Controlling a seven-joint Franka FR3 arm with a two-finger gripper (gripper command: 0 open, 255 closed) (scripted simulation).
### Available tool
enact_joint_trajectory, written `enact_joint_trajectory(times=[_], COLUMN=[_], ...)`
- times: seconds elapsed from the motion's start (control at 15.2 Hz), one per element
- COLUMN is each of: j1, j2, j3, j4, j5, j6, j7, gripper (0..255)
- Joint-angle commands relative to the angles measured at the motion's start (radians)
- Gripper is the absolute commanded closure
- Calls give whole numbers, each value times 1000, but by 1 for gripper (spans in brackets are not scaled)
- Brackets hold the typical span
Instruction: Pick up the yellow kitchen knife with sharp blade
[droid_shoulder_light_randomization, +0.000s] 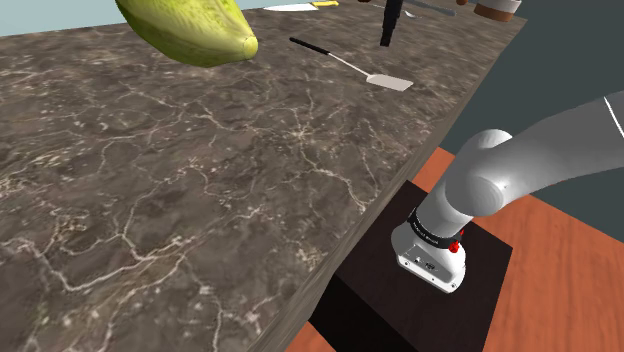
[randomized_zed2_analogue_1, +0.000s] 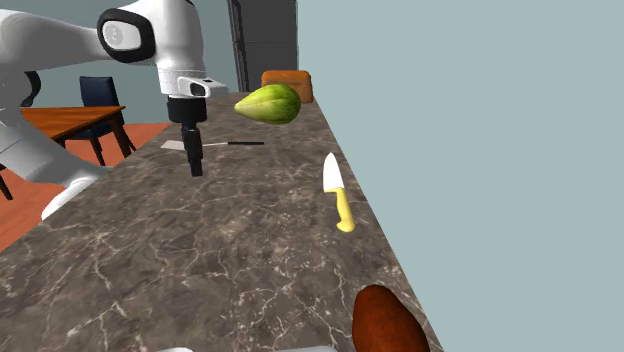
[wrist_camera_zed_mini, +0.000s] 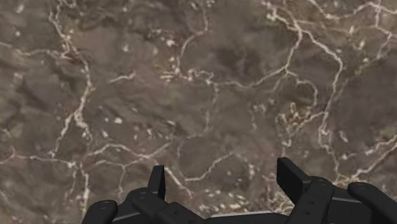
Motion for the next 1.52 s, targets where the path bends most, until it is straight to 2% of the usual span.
enact_joint_trajectory(times=[0.0, 0.33, 0.73, 1.45], j1=[12, 40, 60, 60], j2=[70, 240, 451, 843], j3=[-27, -74, -105, -91], j4=[62, 214, 419, 859], j5=[-42, -116, -171, -221], j6=[10, 44, 89, 149], j7=[-101, -325, -581, -1006], gripper=[0, 0, 0, 0])
